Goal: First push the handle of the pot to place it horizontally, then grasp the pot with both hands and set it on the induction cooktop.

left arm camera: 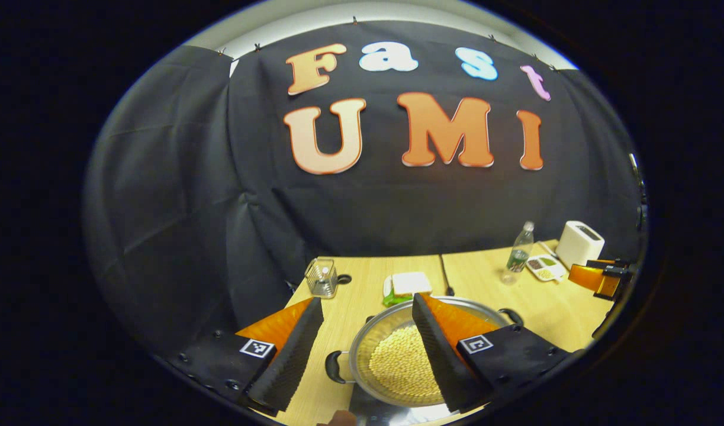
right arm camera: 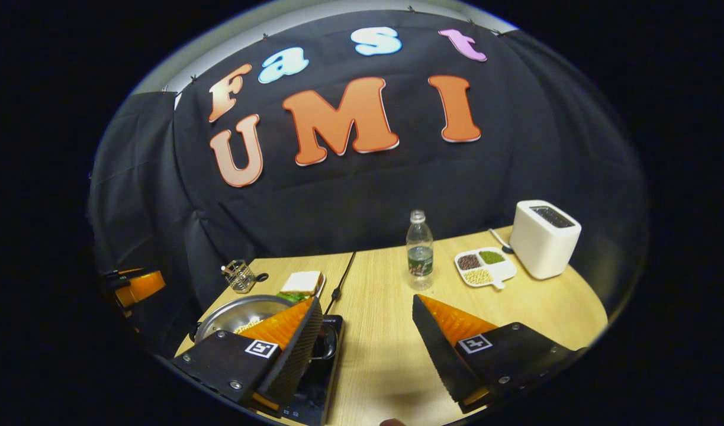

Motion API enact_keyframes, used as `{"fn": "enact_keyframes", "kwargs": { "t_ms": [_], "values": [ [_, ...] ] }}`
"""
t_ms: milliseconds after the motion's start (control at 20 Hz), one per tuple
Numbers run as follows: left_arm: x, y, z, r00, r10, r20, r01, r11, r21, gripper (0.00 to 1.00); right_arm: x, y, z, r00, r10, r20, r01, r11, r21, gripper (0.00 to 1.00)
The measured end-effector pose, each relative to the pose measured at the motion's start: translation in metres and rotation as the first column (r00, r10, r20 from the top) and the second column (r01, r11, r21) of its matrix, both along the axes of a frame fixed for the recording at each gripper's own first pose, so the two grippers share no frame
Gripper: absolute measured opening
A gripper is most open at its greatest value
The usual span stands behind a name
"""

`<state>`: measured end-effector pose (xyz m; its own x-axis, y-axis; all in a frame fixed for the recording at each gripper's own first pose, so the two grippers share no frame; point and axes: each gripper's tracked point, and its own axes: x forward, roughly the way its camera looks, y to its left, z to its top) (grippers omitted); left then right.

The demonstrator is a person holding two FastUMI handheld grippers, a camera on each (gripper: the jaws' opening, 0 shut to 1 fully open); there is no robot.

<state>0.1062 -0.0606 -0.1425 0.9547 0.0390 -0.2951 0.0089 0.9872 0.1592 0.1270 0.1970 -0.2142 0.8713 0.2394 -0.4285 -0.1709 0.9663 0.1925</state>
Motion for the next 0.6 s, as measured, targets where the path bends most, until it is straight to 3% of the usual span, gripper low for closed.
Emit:
{"fn": "enact_keyframes", "kwargs": {
  "t_ms": [200, 600],
  "values": [
    [-0.023, -0.045, 0.073, 0.988, -0.047, 0.145, 0.053, 0.998, -0.034, 0.98, -0.016, -0.043, 0.067, 0.991, -0.007, 0.135, 0.01, 1.0, -0.024, 0.95],
    [-0.069, -0.122, 0.183, 0.944, -0.128, 0.305, 0.189, 0.965, -0.181, 0.98, -0.041, -0.14, 0.172, 0.947, -0.095, 0.308, 0.102, 0.995, -0.005, 0.94]
  ]
}}
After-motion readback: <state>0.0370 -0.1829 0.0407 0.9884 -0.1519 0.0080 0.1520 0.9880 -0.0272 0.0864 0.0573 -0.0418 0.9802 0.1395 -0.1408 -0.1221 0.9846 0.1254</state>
